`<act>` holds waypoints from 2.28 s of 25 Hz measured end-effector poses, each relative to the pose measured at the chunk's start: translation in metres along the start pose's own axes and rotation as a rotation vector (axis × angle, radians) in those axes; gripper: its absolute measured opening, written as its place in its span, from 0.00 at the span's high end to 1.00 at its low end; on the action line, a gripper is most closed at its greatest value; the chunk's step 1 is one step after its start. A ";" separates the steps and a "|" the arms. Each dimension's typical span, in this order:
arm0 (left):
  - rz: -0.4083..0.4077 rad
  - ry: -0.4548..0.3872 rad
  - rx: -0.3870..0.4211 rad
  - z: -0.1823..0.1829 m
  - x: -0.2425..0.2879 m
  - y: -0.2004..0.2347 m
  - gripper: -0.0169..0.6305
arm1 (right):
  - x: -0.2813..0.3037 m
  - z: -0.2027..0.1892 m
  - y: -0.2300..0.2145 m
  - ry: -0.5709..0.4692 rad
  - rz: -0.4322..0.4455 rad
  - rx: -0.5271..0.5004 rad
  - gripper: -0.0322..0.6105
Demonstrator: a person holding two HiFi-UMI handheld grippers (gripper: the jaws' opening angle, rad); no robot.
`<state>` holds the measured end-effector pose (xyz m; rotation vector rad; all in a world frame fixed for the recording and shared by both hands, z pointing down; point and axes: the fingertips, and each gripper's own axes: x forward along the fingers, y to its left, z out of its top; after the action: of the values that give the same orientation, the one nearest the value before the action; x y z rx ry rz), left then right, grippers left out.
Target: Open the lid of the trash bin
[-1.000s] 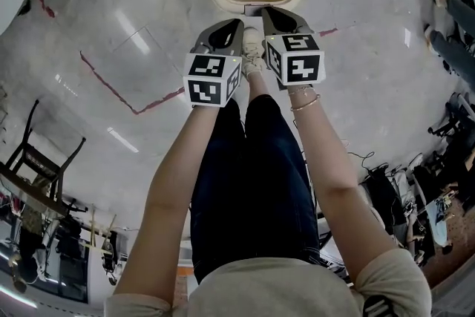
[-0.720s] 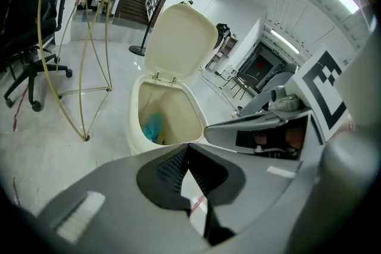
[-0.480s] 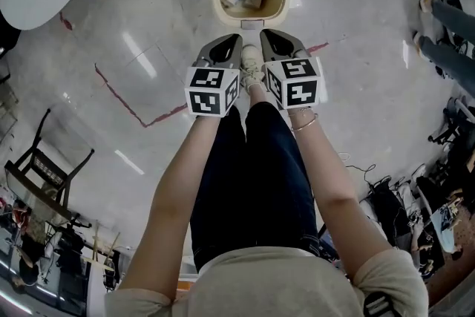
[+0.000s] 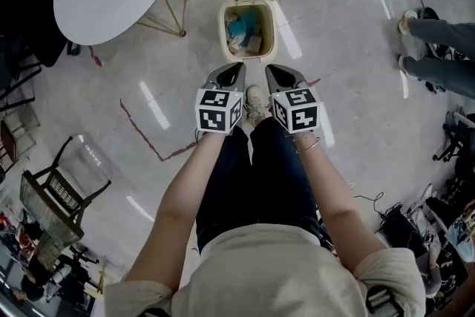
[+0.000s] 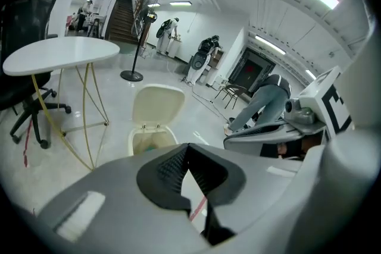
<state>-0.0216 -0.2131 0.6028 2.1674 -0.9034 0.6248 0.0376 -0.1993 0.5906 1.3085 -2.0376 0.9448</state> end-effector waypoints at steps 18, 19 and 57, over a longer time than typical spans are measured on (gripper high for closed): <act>0.004 -0.198 0.029 0.115 -0.095 -0.055 0.96 | -0.114 0.133 0.035 -0.277 -0.012 -0.115 0.94; -0.002 -0.210 0.032 0.120 -0.100 -0.058 0.96 | -0.120 0.138 0.037 -0.292 -0.007 -0.122 0.94; -0.085 -0.388 0.195 0.188 -0.163 -0.125 0.96 | -0.205 0.185 0.072 -0.496 0.089 -0.221 0.94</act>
<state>-0.0024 -0.2220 0.3252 2.5420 -0.9727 0.2604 0.0383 -0.2137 0.3056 1.4406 -2.5032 0.4339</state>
